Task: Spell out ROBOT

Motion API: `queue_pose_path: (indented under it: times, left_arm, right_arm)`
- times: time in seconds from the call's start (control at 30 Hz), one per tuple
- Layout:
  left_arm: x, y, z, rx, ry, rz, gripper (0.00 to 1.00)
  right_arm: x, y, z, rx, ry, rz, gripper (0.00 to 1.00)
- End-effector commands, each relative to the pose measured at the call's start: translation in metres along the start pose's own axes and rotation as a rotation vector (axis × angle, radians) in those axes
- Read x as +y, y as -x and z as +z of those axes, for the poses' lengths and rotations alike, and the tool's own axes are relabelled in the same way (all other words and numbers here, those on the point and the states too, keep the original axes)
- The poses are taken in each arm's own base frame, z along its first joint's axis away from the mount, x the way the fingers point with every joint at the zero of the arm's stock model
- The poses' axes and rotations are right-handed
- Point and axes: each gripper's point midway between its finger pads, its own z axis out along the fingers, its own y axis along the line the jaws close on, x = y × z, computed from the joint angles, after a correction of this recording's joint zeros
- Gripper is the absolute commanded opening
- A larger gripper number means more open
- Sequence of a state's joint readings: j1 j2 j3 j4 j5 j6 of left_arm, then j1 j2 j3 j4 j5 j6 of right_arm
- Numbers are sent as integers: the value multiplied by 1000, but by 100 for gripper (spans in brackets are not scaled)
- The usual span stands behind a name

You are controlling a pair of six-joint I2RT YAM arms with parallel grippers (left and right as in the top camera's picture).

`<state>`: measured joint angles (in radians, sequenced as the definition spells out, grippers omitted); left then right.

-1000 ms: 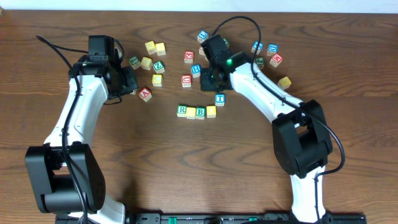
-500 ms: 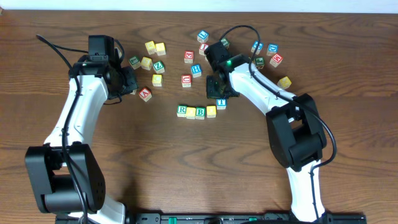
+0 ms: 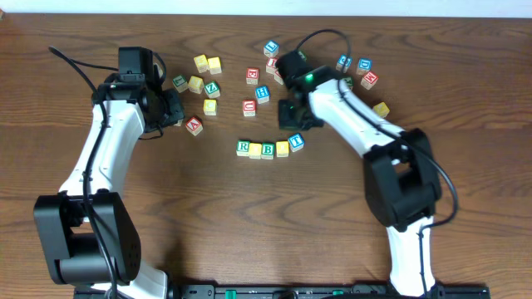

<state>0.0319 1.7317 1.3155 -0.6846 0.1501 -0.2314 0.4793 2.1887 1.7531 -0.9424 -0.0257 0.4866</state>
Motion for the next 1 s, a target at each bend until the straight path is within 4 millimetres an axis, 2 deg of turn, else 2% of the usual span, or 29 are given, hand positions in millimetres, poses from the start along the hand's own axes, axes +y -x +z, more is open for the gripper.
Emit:
queue_pose_path:
  times: [0.0,0.07,0.2,0.3,0.47,0.6,0.73,0.97]
  left_arm:
    - [-14,-2,1,2,-2,50,8]
    - [-28,-12,11,31,-9,87,8]
    - [-44,-26,31,79,-12,132,8]
    - [-50,-29,33,82,-17,149,8]
    - [-50,-29,33,83,-17,148,8]
    - [-52,-34,34,98,-16,157,8]
    - [-68,-57,51,170,-19,207,8]
    - [-82,-87,77,255,-5,263,8]
  right_arm:
    - [-29,12,-31,-17,-11,81,1]
    - [-42,0,-21,36,-24,93,1]
    - [-34,-21,1,75,-8,47,1]
    - [-27,-29,11,77,-3,16,1]
    - [-13,-42,12,98,1,-38,1]
    - [-12,-50,11,123,-11,-33,1]
    - [-12,-51,11,127,-9,-10,1]
    - [-11,-56,14,144,-2,9,1]
